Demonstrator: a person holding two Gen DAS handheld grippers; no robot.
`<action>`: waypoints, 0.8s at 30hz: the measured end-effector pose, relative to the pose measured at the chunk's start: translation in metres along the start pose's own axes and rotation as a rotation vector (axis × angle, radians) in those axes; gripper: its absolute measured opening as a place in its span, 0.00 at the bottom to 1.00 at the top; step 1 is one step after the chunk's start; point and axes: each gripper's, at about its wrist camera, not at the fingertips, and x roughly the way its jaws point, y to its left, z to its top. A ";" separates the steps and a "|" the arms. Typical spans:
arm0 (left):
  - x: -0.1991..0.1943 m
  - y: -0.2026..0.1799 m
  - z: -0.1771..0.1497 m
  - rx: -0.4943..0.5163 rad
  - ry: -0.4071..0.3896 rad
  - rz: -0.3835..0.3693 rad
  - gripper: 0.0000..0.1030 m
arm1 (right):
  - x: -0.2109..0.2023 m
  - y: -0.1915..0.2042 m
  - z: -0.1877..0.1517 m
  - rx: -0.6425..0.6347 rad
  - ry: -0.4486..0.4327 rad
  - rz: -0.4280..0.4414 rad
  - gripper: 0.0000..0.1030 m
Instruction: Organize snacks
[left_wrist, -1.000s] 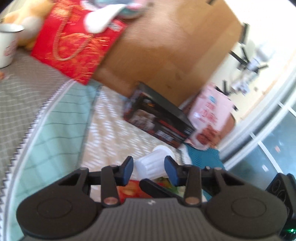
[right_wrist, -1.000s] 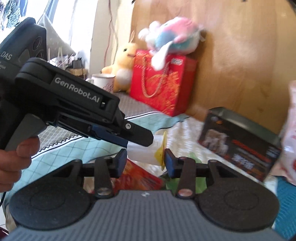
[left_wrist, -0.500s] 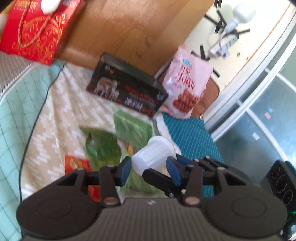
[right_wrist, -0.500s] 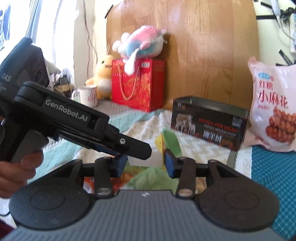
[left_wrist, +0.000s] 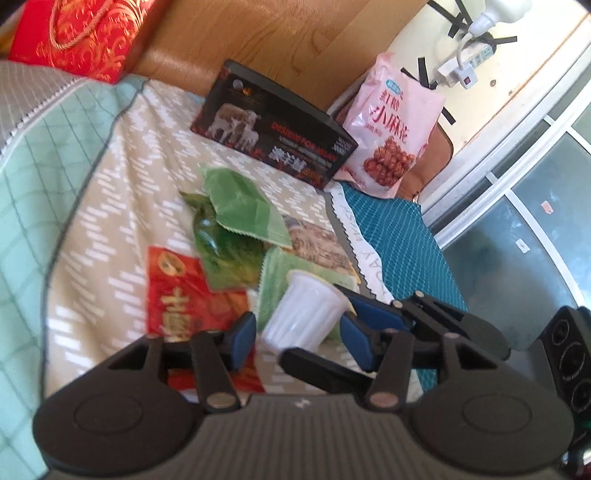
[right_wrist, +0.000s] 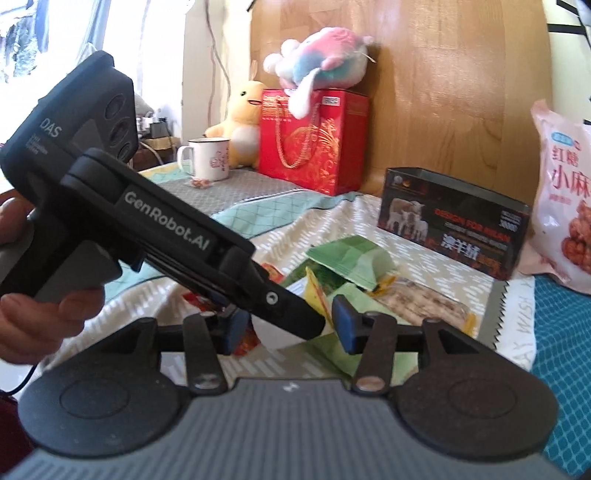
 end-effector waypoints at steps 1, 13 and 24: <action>-0.005 0.002 0.002 -0.002 -0.015 0.005 0.54 | -0.002 -0.004 0.002 0.021 -0.002 0.026 0.55; 0.005 0.026 0.060 -0.050 -0.082 0.069 0.69 | 0.030 -0.062 0.034 0.187 0.037 0.023 0.58; 0.042 0.022 0.080 0.036 -0.019 0.075 0.36 | 0.078 -0.061 0.037 0.076 0.141 0.040 0.34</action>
